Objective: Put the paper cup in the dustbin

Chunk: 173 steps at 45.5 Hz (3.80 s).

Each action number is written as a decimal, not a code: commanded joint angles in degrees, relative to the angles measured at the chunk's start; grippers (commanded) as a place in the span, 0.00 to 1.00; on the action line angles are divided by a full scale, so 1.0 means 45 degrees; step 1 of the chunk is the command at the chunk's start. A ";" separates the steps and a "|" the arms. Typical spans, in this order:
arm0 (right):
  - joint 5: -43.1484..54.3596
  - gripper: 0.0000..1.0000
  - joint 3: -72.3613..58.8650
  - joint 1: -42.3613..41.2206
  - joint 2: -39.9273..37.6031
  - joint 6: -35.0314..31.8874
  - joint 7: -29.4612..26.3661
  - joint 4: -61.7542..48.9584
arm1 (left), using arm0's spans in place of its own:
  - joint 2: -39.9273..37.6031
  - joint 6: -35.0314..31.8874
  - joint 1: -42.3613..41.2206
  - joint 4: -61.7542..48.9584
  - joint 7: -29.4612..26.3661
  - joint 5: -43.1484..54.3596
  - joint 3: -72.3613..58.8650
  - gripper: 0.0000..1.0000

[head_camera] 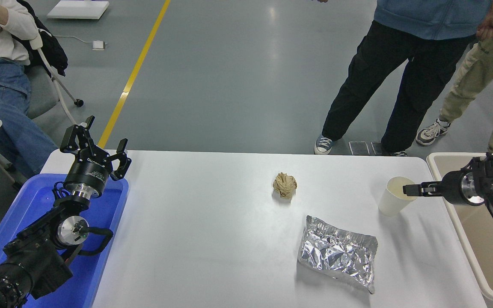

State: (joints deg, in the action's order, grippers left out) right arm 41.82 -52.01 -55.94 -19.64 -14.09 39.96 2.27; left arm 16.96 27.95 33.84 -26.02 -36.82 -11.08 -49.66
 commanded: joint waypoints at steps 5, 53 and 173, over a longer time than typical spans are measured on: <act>0.0022 0.69 -0.0062 0.0166 0.0244 0.0006 -0.0052 -0.0114 | 0.0000 0.0000 0.0000 0.0000 -0.0001 0.0001 0.0000 1.00; 0.0354 0.00 -0.0180 -0.0283 0.0264 -0.0266 0.0416 -0.0231 | 0.0000 0.0000 0.0000 0.0000 0.0018 0.0001 0.0000 1.00; -0.8981 0.00 1.5698 0.1337 -0.3937 0.0922 -1.1301 -0.0329 | 0.0000 0.0000 0.0000 0.0000 -0.0001 0.0001 0.0000 1.00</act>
State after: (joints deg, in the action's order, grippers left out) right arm 3.06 5.83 -54.87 -43.64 -21.83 -1.65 0.78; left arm 16.97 27.95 33.84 -26.01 -36.83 -11.08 -49.66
